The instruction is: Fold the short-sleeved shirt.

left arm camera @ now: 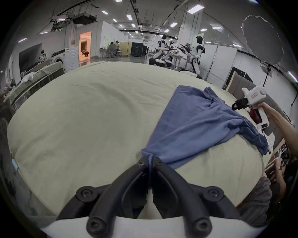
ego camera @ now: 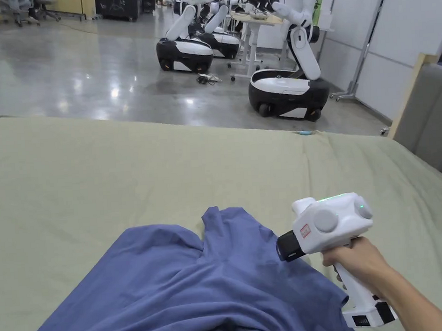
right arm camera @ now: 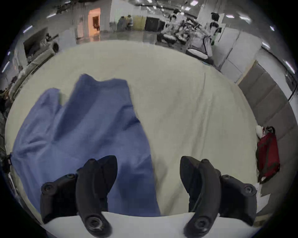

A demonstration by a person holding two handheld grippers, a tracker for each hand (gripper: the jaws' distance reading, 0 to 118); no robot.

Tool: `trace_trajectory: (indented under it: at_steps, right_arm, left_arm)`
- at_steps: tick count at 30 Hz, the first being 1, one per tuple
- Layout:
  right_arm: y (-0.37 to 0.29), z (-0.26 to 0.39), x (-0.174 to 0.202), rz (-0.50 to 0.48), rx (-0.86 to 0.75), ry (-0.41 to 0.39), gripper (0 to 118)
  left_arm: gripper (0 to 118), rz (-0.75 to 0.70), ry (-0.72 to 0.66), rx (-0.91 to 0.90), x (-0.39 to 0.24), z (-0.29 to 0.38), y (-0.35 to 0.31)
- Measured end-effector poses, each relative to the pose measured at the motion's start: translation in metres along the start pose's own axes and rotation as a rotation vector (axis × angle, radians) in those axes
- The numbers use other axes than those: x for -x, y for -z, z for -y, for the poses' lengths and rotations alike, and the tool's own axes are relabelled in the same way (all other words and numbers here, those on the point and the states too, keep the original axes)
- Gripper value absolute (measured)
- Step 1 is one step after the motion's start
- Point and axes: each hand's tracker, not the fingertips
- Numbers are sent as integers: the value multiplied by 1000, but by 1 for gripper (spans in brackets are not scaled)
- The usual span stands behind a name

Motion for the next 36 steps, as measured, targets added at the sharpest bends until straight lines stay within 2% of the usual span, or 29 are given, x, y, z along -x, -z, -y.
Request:
trace_trajectory:
  at_steps: [3, 5, 6, 8, 9, 10, 11, 13, 16, 17, 20, 22, 26, 30, 36]
  right_arm:
    - [15, 1, 0, -46, 65, 23, 84]
    - [19, 6, 8, -82, 87, 8, 55]
    - [16, 7, 11, -118, 50, 14, 48]
    - [9, 10, 22, -56, 61, -16, 24]
    - [7, 10, 25, -72, 67, -31, 8]
    - [5, 9, 30, -74, 67, -65, 7]
    - [5, 10, 34, -19, 50, -103, 7]
    - [1, 11, 38, -10, 35, -102, 7]
    - [-23, 18, 30, -12, -79, -33, 7]
    - [-39, 23, 27, -28, -159, -7, 7]
    - [-93, 41, 15, -136, -406, 92, 7]
    - [-128, 51, 12, -140, -518, 122, 7]
    - [-195, 51, 2, -90, -678, 107, 7]
    - [-249, 20, -18, -21, -785, 125, 7]
    - [-320, -28, -39, 98, -943, 129, 7]
  left_arm:
    - [1, 6, -21, 1, 1, -2, 0]
    - [1, 7, -28, 1, 2, -2, 0]
    - [1, 9, -32, 3, 2, -2, 0]
    - [1, 11, -36, 2, -1, -3, -1]
    - [1, 11, -36, 3, 1, -4, -1]
    - [1, 11, -35, 5, -1, -5, -1]
    - [1, 10, -34, 5, -2, -6, -1]
    - [1, 16, -32, -1, -1, -9, -2]
    - [1, 17, -68, -18, -2, -25, -2]
    - [1, 38, -103, -45, 2, -34, -2]
    - [1, 78, -93, -139, -5, -74, -9]
    - [1, 96, -61, -205, -15, -103, -17]
    - [1, 159, -46, -312, -41, -168, -35]
    - [1, 195, 47, -381, -70, -241, -42]
    - [1, 257, 10, -450, -102, -354, -57]
